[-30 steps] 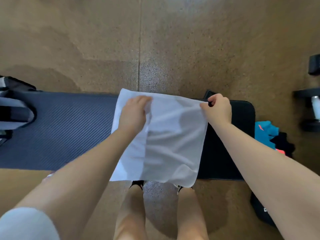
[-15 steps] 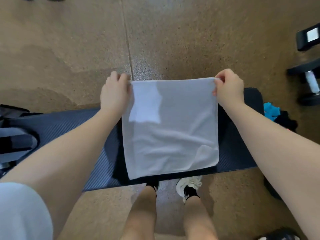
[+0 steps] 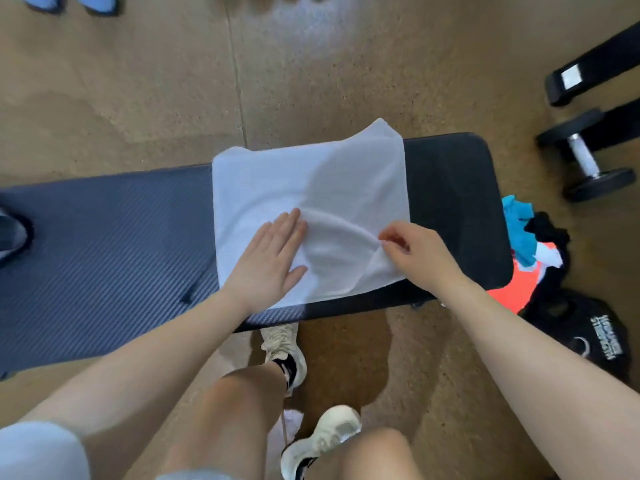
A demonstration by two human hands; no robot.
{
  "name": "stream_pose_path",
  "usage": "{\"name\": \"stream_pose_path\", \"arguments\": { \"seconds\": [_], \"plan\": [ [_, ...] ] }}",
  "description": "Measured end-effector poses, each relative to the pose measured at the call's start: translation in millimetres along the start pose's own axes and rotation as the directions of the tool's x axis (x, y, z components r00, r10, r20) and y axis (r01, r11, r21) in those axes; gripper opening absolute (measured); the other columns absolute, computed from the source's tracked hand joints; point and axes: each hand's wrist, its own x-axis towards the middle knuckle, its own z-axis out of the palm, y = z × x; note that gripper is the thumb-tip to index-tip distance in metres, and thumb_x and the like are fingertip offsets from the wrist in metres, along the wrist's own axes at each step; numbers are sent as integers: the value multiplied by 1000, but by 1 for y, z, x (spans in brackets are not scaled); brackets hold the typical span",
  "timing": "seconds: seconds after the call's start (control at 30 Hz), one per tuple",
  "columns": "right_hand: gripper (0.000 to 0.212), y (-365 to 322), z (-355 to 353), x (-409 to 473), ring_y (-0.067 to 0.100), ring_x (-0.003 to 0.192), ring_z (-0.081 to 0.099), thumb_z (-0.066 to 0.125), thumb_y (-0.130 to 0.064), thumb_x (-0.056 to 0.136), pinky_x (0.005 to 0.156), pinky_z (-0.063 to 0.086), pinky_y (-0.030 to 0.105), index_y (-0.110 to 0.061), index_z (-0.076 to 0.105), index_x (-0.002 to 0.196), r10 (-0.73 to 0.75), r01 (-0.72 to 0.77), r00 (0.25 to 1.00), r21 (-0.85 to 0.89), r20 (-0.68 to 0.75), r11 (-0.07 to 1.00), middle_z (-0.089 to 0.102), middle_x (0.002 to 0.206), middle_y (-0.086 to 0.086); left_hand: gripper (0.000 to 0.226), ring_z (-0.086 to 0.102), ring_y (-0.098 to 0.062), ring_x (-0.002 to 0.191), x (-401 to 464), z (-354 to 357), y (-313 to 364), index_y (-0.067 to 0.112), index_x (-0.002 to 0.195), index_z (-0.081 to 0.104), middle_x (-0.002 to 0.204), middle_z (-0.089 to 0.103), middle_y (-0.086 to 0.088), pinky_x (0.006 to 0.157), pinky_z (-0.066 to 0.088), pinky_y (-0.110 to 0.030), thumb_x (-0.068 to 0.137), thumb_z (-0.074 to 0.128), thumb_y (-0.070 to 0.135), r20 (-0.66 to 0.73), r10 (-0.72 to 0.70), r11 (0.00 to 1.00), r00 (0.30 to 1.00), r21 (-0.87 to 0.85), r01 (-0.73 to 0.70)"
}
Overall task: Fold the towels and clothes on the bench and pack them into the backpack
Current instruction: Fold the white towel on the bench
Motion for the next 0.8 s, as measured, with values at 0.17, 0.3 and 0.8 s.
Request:
{"name": "stream_pose_path", "arguments": {
  "seconds": [0.17,0.3,0.8],
  "plan": [
    [19,22,8,-19,7,83,53,53,-13,89,67,36,12,-18,64,104,-79,80,996,34,-42,996,61,93,-5,71,18,-23,138,-6,13,3,8,142,30,151,25,-9,112,9,-38,93,13,57,-41,-3,993,999,114,8],
    [17,27,13,-19,-5,67,52,60,-10,86,63,37,7,-25,63,81,-205,204,978,-10,-43,979,58,77,-15,74,24,-27,139,-9,20,-5,14,144,27,151,24,-8,111,9,-39,89,19,63,-91,78,984,993,168,-61],
    [20,9,18,-32,20,83,60,45,-14,83,76,49,36,-15,65,82,-357,282,882,-262,-308,923,66,86,-1,54,56,-23,104,-1,-21,9,8,102,67,114,60,-8,88,36,-23,84,35,47,-245,-5,955,969,-289,-68]
  ]
}}
